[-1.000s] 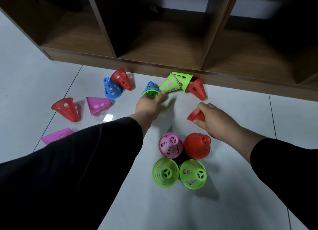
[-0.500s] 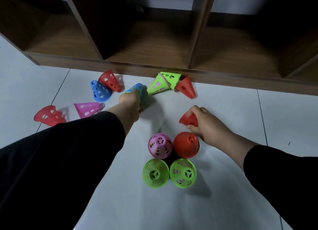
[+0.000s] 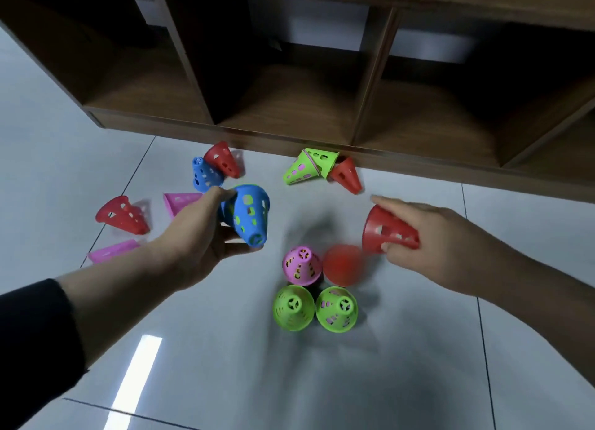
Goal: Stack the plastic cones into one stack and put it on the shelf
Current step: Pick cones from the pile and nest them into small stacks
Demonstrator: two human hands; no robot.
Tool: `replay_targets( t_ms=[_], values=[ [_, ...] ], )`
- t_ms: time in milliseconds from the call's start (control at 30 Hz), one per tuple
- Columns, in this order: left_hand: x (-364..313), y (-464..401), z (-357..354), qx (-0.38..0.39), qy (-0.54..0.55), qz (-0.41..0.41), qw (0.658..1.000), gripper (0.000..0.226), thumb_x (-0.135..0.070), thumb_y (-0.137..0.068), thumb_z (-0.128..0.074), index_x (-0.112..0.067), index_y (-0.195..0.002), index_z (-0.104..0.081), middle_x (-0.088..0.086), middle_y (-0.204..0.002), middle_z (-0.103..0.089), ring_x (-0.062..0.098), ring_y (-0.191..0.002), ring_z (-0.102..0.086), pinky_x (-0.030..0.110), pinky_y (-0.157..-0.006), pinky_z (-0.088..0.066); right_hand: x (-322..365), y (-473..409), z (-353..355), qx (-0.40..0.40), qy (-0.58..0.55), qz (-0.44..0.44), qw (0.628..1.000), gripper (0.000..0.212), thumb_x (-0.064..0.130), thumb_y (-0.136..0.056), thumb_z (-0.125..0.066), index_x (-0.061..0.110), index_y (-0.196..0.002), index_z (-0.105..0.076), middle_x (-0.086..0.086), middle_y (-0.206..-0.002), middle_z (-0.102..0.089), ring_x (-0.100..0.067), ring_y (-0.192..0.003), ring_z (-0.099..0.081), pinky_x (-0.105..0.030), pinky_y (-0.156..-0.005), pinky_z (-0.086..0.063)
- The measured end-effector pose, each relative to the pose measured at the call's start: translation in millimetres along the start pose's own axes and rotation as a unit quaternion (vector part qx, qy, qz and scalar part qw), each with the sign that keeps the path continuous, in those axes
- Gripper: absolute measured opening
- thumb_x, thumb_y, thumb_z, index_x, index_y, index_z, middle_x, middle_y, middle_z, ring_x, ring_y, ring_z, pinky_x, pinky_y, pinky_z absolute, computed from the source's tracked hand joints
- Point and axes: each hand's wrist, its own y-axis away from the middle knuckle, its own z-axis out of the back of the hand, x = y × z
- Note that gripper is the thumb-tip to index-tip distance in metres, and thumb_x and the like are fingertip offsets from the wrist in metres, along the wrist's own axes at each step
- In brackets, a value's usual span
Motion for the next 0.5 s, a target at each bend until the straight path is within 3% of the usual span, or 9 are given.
replay_targets(
  t_ms=[100,167,233,267,367,433,500],
  values=[
    [10,11,-14,0.016,-0.064,-0.012,0.998,0.036,-0.028,-0.089,-0.070,-0.002,-0.113,-0.062,0.020,-0.096,-0.071,0.032,-0.085,-0.068,0.051,-0.087,-0.058,13,5,-7,0.033,0.051,0.011,0.998,0.063,0.044,-0.083,-0.066,0.040,-0.142,-0.044,0.004,-0.118,-0.060,-0.016,-0.102,-0.056,-0.028,-0.084,-0.045],
    [14,13,-20,0.052,-0.137,-0.015,0.989,0.050,-0.029,-0.075,-0.079,-0.001,-0.112,-0.059,0.017,-0.091,-0.068,0.025,-0.078,-0.065,0.042,-0.079,-0.057,19,2,-18,0.028,0.067,0.020,0.997,0.058,0.044,-0.081,-0.066,0.037,-0.136,-0.050,0.001,-0.110,-0.061,-0.019,-0.101,-0.058,-0.030,-0.085,-0.047],
    [12,12,-22,0.074,-0.291,-0.059,0.952,0.047,-0.033,-0.070,-0.082,-0.009,-0.104,-0.058,0.009,-0.085,-0.065,0.020,-0.072,-0.062,0.031,-0.064,-0.052,23,-4,-31,0.028,0.094,0.023,0.995,0.055,0.042,-0.082,-0.065,0.032,-0.135,-0.052,0.000,-0.110,-0.061,-0.020,-0.102,-0.058,-0.030,-0.086,-0.046],
    [11,12,-23,0.076,-0.399,-0.094,0.909,0.044,-0.035,-0.073,-0.082,-0.014,-0.102,-0.056,0.004,-0.084,-0.064,0.019,-0.072,-0.061,0.027,-0.061,-0.048,24,-7,-38,0.026,0.106,0.023,0.994,0.052,0.041,-0.083,-0.065,0.029,-0.132,-0.055,-0.001,-0.109,-0.060,-0.021,-0.101,-0.059,-0.030,-0.085,-0.047],
    [8,11,-28,0.120,-0.668,-0.190,0.709,0.047,-0.034,-0.078,-0.076,-0.024,-0.116,-0.049,-0.001,-0.100,-0.057,0.021,-0.085,-0.060,0.027,-0.061,-0.044,24,-15,-57,0.020,0.125,0.018,0.992,0.041,0.037,-0.084,-0.066,0.020,-0.121,-0.058,-0.003,-0.107,-0.057,-0.025,-0.099,-0.060,-0.033,-0.083,-0.048],
    [13,7,-36,0.172,-0.756,-0.194,0.601,0.072,-0.031,-0.079,-0.075,-0.027,-0.140,-0.038,0.003,-0.119,-0.052,0.023,-0.095,-0.058,0.031,-0.071,-0.049,22,-17,-69,0.021,0.105,0.011,0.994,0.046,0.037,-0.084,-0.069,0.020,-0.124,-0.055,-0.003,-0.114,-0.056,-0.025,-0.104,-0.059,-0.035,-0.086,-0.049],
    [21,0,-50,0.196,-0.809,-0.201,0.517,0.096,-0.032,-0.079,-0.076,-0.028,-0.155,-0.018,0.008,-0.130,-0.049,0.028,-0.106,-0.057,0.037,-0.082,-0.051,19,-17,-77,0.010,0.057,-0.008,0.998,0.056,0.035,-0.085,-0.071,0.023,-0.135,-0.049,-0.004,-0.123,-0.055,-0.025,-0.111,-0.058,-0.035,-0.091,-0.048]
  ],
)
